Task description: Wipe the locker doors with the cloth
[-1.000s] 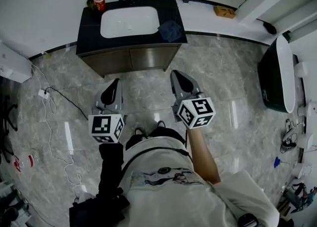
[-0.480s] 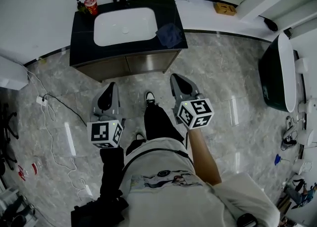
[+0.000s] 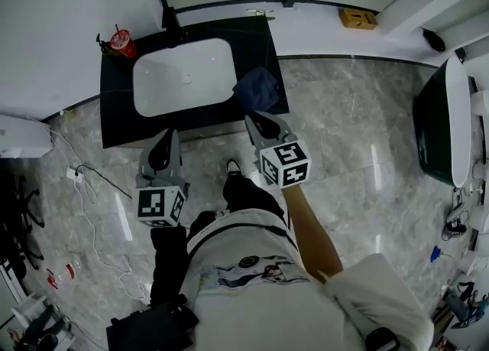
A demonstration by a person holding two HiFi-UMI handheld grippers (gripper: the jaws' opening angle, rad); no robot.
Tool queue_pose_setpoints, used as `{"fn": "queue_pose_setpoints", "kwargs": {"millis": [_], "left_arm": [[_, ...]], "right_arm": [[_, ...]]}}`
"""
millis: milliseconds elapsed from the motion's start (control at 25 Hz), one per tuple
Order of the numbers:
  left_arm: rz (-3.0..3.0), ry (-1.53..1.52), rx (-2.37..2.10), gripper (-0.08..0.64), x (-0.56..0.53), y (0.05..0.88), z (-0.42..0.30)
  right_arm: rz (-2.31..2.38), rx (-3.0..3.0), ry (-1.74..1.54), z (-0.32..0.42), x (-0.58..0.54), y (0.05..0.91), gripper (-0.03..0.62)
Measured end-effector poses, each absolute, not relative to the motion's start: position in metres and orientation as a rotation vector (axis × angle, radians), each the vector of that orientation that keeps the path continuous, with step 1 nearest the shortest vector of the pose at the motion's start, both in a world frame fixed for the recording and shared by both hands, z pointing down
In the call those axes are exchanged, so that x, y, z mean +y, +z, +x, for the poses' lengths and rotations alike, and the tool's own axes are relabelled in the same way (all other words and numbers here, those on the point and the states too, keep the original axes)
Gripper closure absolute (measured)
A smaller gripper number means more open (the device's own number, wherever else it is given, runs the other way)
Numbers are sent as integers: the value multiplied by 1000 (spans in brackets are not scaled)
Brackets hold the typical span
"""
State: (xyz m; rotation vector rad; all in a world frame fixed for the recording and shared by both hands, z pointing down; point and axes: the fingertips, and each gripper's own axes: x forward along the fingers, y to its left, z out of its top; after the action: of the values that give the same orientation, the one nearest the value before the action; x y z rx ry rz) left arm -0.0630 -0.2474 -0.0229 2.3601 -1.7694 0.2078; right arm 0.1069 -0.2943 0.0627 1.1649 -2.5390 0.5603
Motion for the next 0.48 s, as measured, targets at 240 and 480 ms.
{"fn": "queue_pose_setpoints", "kwargs": {"millis": [240,480], "left_arm": [[2299,256,-1743,560,-284,-1,-61],[2247,325,-1737,560,-298,19,-69]], "right_arm": [[1040,-2343,582,118,-344,150,462],[901,-2101,574,144,-386,250,301]]}}
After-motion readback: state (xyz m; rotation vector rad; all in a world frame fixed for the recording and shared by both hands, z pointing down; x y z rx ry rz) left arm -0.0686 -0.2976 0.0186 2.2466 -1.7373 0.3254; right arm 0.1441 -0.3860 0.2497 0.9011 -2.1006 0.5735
